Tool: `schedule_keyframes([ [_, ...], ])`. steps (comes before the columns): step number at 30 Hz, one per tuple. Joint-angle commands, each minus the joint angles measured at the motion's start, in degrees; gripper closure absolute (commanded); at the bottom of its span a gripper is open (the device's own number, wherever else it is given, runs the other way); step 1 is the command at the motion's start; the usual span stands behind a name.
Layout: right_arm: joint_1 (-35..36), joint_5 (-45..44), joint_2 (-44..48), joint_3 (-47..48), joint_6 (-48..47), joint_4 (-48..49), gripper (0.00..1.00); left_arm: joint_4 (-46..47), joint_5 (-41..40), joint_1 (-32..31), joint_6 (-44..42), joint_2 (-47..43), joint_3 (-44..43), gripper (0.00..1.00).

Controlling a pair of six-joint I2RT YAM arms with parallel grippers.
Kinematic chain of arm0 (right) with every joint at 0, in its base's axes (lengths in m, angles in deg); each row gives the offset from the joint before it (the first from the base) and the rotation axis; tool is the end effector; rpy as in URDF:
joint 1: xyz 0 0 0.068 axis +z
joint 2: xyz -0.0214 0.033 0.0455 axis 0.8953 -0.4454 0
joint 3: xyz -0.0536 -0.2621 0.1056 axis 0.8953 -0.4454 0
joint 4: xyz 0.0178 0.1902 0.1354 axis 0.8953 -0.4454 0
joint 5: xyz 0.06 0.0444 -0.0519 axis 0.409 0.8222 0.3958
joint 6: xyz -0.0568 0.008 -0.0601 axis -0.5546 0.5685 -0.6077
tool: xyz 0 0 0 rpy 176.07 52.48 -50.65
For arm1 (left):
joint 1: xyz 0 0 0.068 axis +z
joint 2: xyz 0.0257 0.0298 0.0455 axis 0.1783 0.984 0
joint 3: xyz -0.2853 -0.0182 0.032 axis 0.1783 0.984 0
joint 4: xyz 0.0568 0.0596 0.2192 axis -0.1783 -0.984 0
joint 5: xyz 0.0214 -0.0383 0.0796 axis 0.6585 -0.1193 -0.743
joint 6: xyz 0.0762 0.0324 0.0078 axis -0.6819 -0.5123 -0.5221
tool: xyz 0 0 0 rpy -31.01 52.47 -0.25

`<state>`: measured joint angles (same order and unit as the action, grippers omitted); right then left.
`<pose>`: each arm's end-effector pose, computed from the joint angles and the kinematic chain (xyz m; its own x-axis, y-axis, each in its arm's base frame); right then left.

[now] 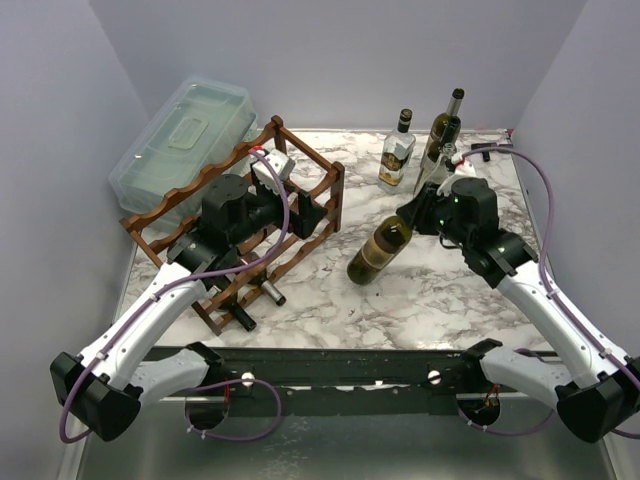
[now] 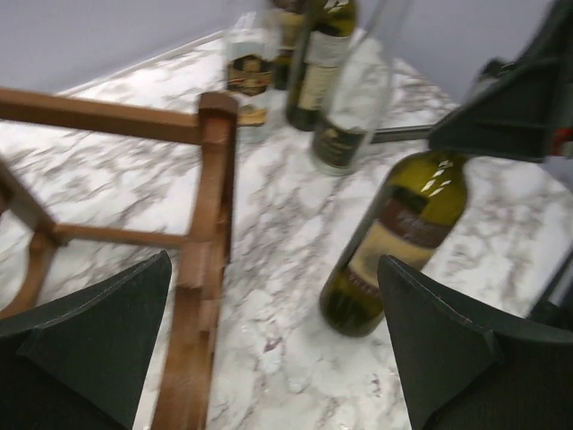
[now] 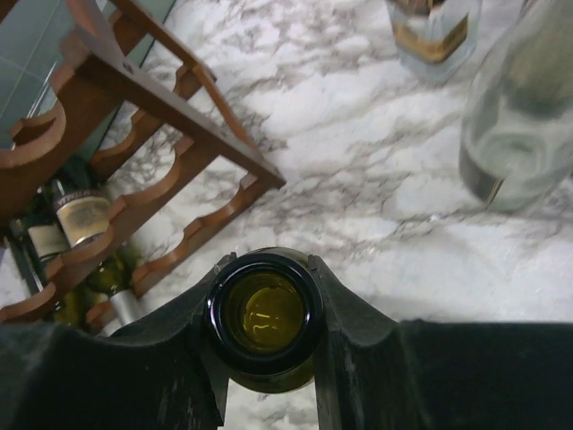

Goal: Put the wine bottle on the wine rack

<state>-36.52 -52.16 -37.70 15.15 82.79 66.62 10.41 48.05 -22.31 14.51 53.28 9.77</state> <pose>0.2085 0.1012 0.3556 -0.4828 0.2394 -0.8424 -0.2140 0.9005 0.3785 0.1949 -0.1384 0.3871 -0.2320 0.0116 -0.9726 0.6429 0.7523 -0.1444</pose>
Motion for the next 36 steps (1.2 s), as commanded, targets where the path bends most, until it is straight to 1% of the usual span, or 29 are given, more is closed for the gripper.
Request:
schedule_keyframes([
  [1, 0.0, 7.9, 4.3, -4.0, 12.7, 4.7, 0.99, 7.7, 18.7, -1.2, 3.3, -0.3, 0.7, 0.01],
  [4, 0.0, 10.2, 5.5, -5.6, 16.9, 6.9, 0.99, 7.4, 17.9, -3.7, 0.6, 0.0, 1.7, 0.01],
  [8, -0.1, 12.3, 5.8, -6.8, 21.4, 9.6, 0.99, 4.7, 13.8, -9.1, -5.8, 0.3, 2.5, 0.01],
  [10, -0.1, 14.0, 5.8, -7.5, 22.9, 11.7, 0.99, 1.9, 6.9, -12.5, -9.7, 1.3, 2.2, 0.01],
  [12, -0.1, 15.7, 5.6, -8.2, 23.9, 13.4, 0.99, -0.6, -1.0, -15.3, -11.6, 3.2, 1.1, 0.01],
  [13, -0.1, 16.1, 5.5, -8.3, 24.3, 13.9, 0.99, -1.3, -2.9, -16.2, -11.6, 4.1, 0.7, 0.01],
  [19, -0.1, 16.1, 6.5, -8.2, 25.4, 14.1, 0.99, -2.6, -3.0, -19.0, -9.2, 8.9, -0.7, 0.01],
  [24, 0.0, 12.2, 10.2, -7.6, 26.3, 12.3, 1.0, -3.2, -6.4, -22.7, -10.6, 10.6, -0.5, 0.01],
  [28, -0.1, 10.3, 13.3, -7.4, 27.1, 11.7, 0.99, -3.2, -8.2, -23.5, -11.3, 11.0, -0.3, 0.01],
  [32, 0.0, 12.3, 14.1, -7.2, 28.1, 12.8, 0.99, -3.2, -8.9, -23.6, -11.4, 11.5, -0.3, 0.01],
  [33, -0.1, 12.7, 14.1, -7.2, 28.1, 13.0, 0.99, -3.2, -8.9, -23.6, -11.4, 11.6, -0.3, 0.03],
  [34, -0.1, 13.0, 14.1, -7.2, 28.2, 13.1, 0.99, -3.2, -9.6, -23.6, -11.7, 11.7, -0.4, 0.08],
  [36, -0.1, 13.2, 14.1, -7.4, 28.3, 13.0, 0.99, -3.2, -10.7, -23.6, -12.2, 11.4, -0.3, 0.13],
])
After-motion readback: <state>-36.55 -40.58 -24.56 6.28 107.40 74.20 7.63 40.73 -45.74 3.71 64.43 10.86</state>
